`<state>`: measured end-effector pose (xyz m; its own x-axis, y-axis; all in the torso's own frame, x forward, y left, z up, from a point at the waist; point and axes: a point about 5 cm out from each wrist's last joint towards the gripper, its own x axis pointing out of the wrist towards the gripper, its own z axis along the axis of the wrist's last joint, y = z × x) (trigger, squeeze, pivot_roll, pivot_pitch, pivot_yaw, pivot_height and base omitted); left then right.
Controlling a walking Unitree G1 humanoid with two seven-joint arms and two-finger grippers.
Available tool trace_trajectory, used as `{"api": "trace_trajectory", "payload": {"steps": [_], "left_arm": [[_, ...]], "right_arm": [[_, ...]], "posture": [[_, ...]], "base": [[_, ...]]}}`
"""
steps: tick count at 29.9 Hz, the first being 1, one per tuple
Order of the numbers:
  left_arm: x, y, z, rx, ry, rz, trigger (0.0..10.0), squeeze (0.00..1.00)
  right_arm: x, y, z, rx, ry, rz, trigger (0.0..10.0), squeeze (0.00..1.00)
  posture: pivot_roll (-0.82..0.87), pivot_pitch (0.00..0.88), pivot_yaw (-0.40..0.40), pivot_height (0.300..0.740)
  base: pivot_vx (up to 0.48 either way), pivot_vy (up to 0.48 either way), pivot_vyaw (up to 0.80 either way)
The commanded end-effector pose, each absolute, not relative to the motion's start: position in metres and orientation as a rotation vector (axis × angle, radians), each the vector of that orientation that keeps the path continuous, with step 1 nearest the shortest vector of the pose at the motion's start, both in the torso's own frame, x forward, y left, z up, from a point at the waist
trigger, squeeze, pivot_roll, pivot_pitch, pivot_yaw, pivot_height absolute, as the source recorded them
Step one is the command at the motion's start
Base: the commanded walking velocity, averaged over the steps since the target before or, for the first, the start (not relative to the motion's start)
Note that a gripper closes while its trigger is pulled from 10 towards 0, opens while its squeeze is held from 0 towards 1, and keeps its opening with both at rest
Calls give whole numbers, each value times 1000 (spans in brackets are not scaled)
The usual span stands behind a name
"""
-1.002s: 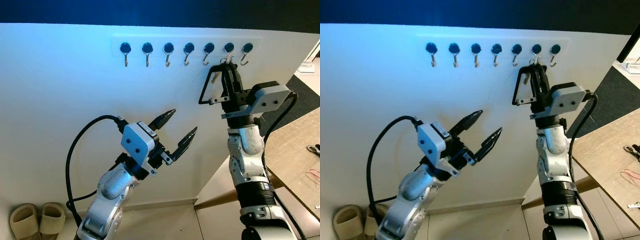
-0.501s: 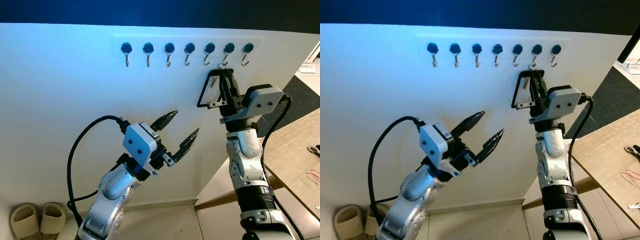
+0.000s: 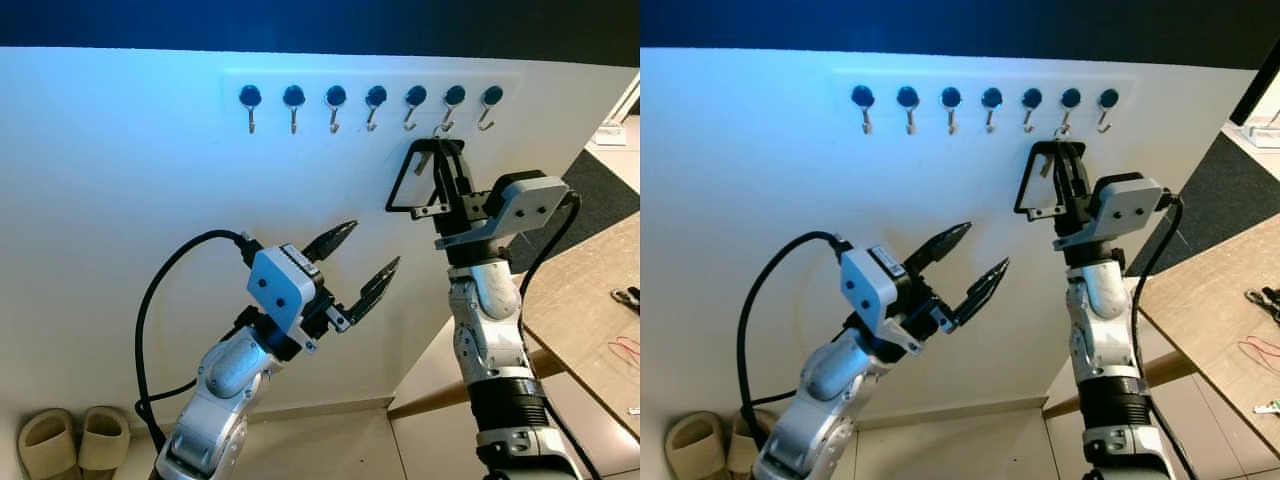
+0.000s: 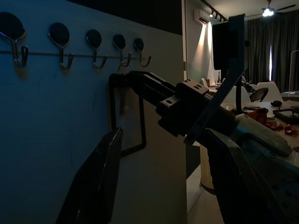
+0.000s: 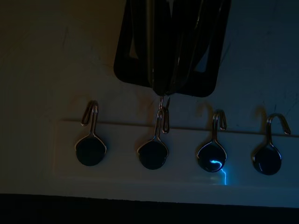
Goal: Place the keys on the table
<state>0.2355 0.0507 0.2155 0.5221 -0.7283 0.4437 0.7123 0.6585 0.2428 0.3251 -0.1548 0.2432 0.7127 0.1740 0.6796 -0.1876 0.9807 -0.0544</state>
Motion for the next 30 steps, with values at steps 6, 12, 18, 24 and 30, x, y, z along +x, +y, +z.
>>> {"api": "trace_trajectory", "payload": {"steps": [6, 12, 18, 24, 30], "left_arm": [[234, 49, 217, 44, -550, -877, 10000, 0], [234, 48, 217, 46, -549, -881, 10000, 0], [234, 48, 217, 46, -546, -882, 10000, 0], [234, 48, 217, 46, -545, -880, 10000, 0], [234, 49, 217, 46, -545, -880, 10000, 0]], "right_arm": [[321, -142, 249, 43, -766, 267, 10000, 0], [322, -139, 254, 70, -768, 285, 10000, 0], [325, -137, 258, 91, -754, 304, 10000, 0], [330, -133, 265, 102, -752, 329, 10000, 0], [330, -130, 268, 108, -753, 356, 10000, 0]], "posture": [[73, 112, -58, 740], [73, 112, -55, 740], [73, 113, -56, 740], [75, 113, -57, 740], [75, 113, -58, 740]], "base": [[0, 0, 0], [0, 0, 0], [0, 0, 0], [0, 0, 0], [0, 0, 0]]}}
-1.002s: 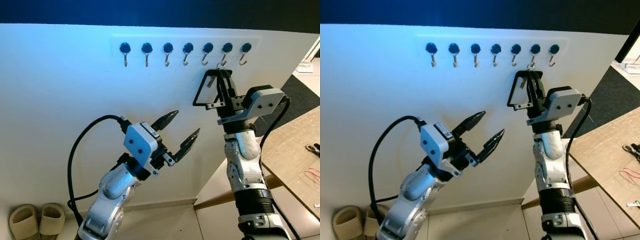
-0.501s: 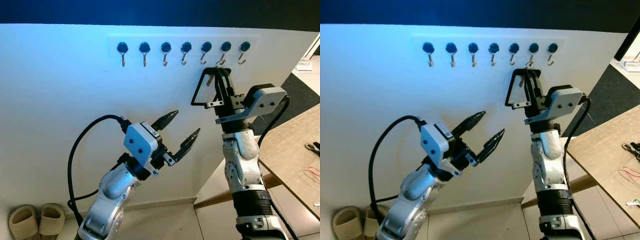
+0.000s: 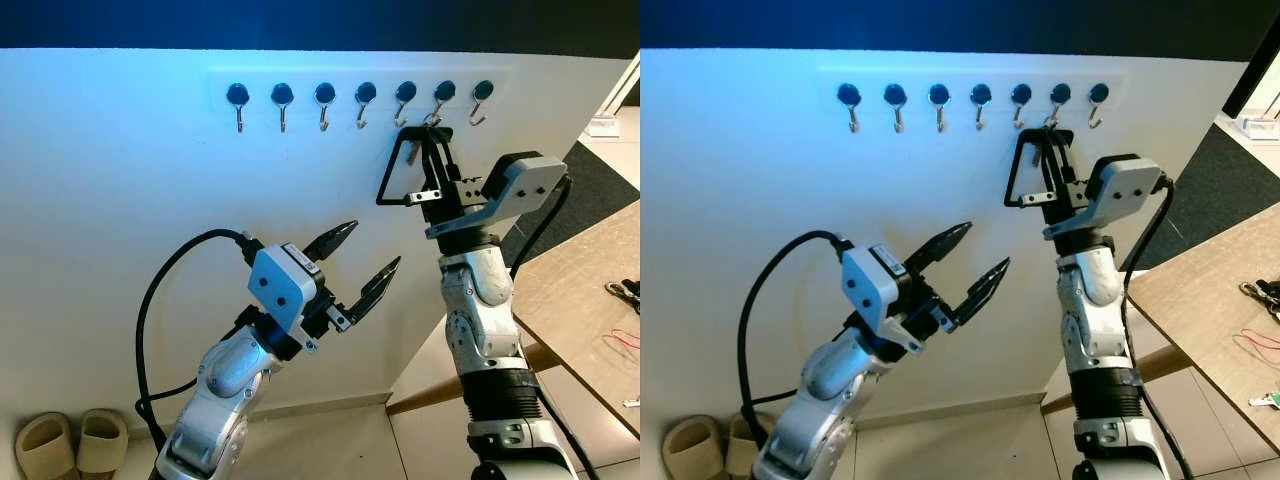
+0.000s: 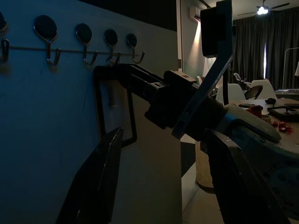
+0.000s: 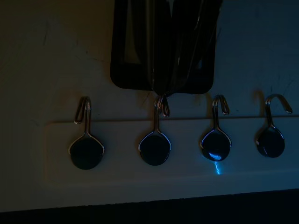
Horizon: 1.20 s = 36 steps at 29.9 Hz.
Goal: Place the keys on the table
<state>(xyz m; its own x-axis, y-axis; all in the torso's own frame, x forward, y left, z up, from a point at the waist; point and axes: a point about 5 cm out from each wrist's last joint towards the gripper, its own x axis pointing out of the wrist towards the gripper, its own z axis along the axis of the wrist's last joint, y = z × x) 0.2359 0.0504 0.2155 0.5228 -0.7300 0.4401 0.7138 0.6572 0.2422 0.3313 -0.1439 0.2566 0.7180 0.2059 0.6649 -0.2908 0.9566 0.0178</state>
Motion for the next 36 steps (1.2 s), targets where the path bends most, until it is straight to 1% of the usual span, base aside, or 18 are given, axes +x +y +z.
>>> {"api": "trace_trajectory", "payload": {"steps": [1, 11, 16, 21, 29, 36], "left_arm": [[234, 49, 217, 46, -545, -880, 10000, 0], [234, 48, 217, 43, -545, -881, 10000, 0], [234, 48, 217, 43, -546, -880, 10000, 0], [234, 48, 217, 42, -546, -881, 10000, 0], [234, 48, 217, 41, -547, -883, 10000, 0], [234, 47, 217, 43, -547, -889, 10000, 0]], "right_arm": [[330, -130, 268, 108, -753, 356, 10000, 0], [323, -118, 269, 136, -760, 430, 10000, 0], [317, -106, 268, 152, -763, 490, 10000, 0], [314, -101, 269, 152, -769, 515, 10000, 0], [313, -101, 271, 146, -775, 525, 10000, 0], [317, -105, 280, 146, -778, 517, 10000, 0]], "posture": [[75, 113, -58, 740], [72, 117, -56, 740], [74, 116, -57, 740], [72, 117, -56, 740], [70, 116, -56, 740], [69, 109, -54, 740]], "base": [[0, 0, 0], [0, 0, 0], [0, 0, 0], [0, 0, 0], [0, 0, 0], [0, 0, 0]]}}
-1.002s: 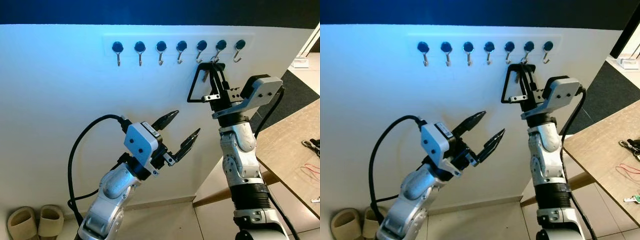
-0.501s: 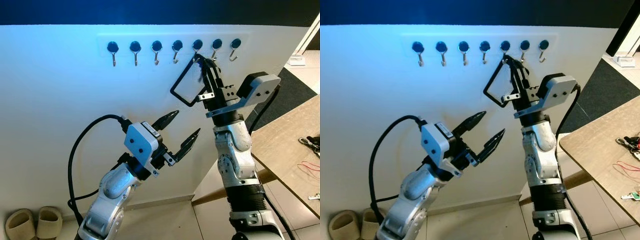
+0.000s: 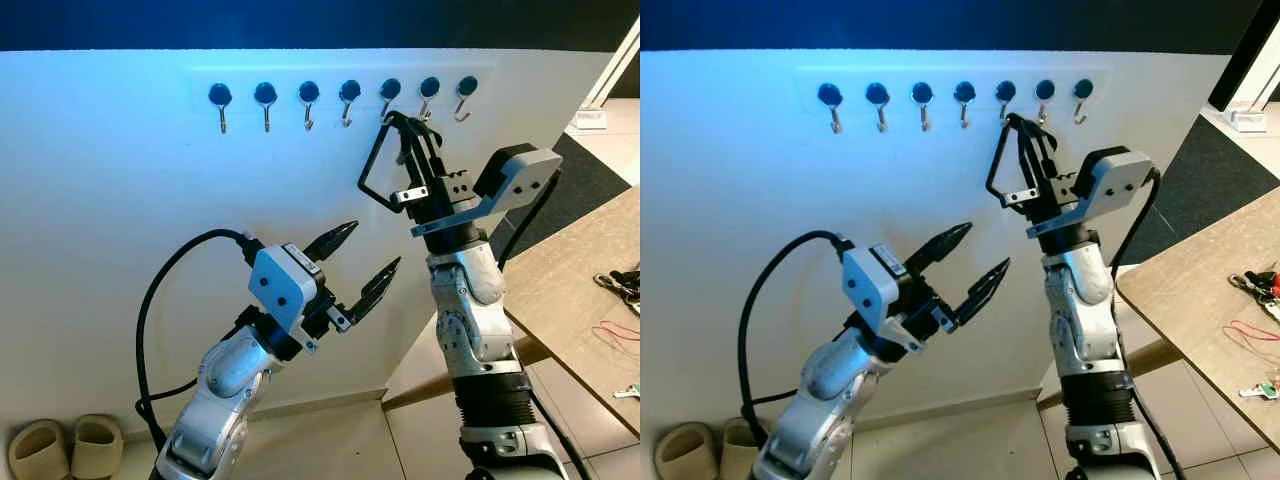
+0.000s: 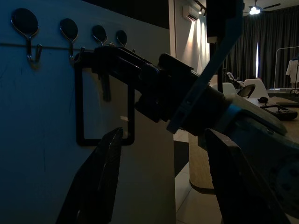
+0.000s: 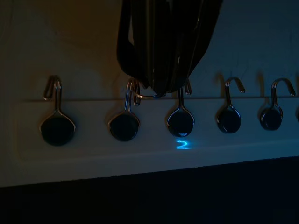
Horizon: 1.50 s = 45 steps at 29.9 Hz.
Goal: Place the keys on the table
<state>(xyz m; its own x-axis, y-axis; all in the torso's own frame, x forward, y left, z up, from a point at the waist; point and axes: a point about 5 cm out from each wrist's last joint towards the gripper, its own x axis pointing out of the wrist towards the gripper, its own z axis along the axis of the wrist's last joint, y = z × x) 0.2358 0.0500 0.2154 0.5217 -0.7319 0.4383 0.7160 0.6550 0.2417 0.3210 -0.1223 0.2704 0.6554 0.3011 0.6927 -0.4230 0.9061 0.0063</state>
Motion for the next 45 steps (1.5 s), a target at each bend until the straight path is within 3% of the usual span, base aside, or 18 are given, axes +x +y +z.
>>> {"api": "trace_trajectory", "payload": {"steps": [1, 21, 45], "left_arm": [[233, 47, 217, 43, -547, -890, 10000, 0], [233, 47, 217, 51, -546, -896, 10000, 0], [233, 47, 217, 50, -546, -896, 10000, 0]], "right_arm": [[317, -106, 281, 150, -777, 514, 10000, 0], [323, -114, 287, 202, -758, 497, 10000, 0], [315, -142, 282, 210, -787, 383, 10000, 0]], "posture": [[69, 109, -54, 740], [72, 113, -57, 740], [72, 118, -55, 740]], "base": [[0, 0, 0], [0, 0, 0], [0, 0, 0]]}}
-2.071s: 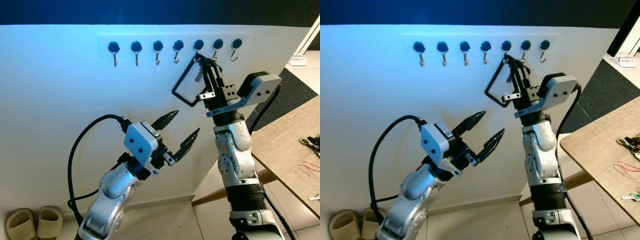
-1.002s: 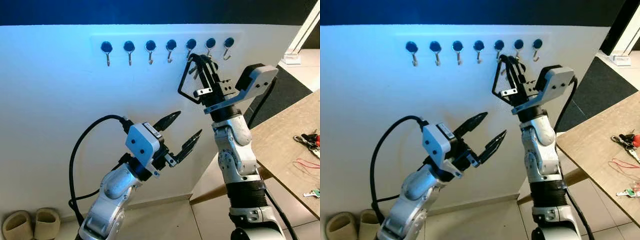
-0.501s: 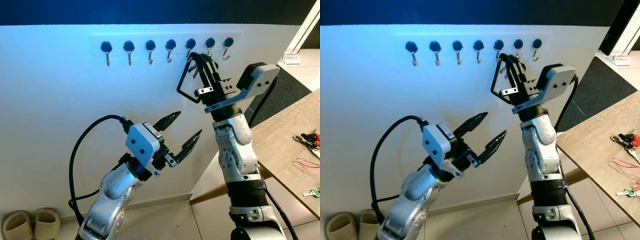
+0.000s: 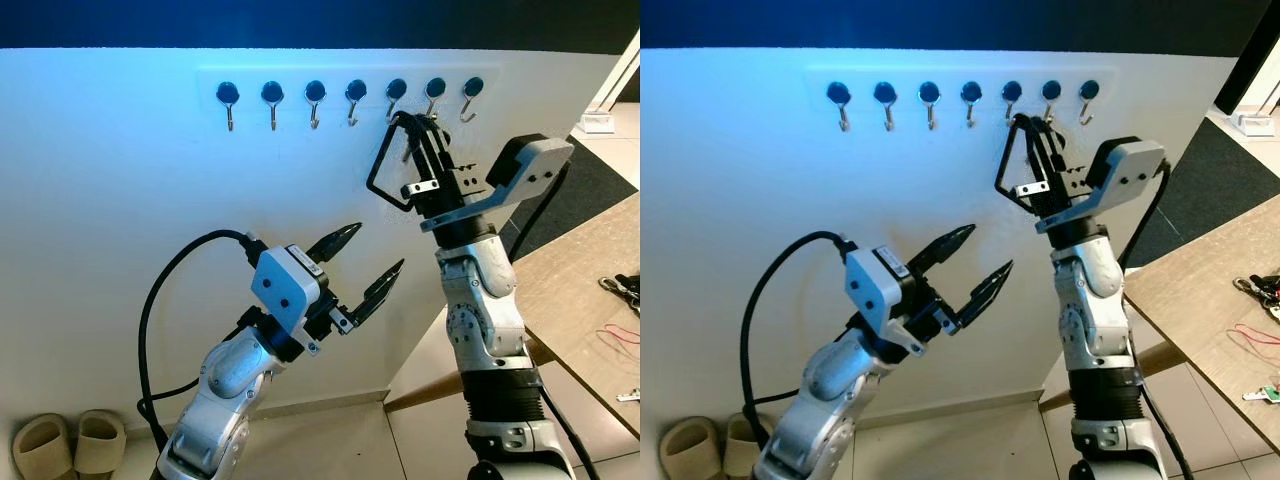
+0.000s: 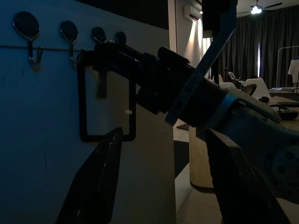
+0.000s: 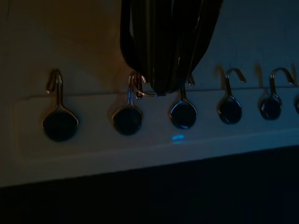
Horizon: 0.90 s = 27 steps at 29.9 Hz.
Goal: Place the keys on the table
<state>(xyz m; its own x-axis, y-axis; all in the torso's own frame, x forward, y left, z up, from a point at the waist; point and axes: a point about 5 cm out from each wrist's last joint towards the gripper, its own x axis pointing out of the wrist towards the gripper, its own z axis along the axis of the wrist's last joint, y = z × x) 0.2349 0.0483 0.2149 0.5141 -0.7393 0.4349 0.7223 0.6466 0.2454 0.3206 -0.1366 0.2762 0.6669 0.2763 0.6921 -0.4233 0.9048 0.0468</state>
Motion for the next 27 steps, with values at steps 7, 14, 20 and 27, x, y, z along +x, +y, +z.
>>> {"api": "trace_trajectory", "payload": {"steps": [7, 14, 20, 27], "left_arm": [[232, 47, 217, 49, -546, -895, 10000, 0], [233, 47, 217, 48, -548, -900, 10000, 0], [233, 46, 217, 51, -548, -902, 10000, 0], [233, 46, 217, 55, -547, -903, 10000, 0]], "right_arm": [[312, -145, 285, 218, -808, 371, 10000, 0], [309, -150, 287, 232, -820, 345, 10000, 0], [310, -151, 291, 241, -827, 338, 10000, 0], [316, -153, 295, 262, -799, 331, 10000, 0]], "posture": [[71, 118, -55, 740], [68, 118, -53, 740], [70, 117, -53, 740], [71, 117, -54, 740]], "base": [[0, 0, 0], [0, 0, 0], [0, 0, 0], [0, 0, 0]]}}
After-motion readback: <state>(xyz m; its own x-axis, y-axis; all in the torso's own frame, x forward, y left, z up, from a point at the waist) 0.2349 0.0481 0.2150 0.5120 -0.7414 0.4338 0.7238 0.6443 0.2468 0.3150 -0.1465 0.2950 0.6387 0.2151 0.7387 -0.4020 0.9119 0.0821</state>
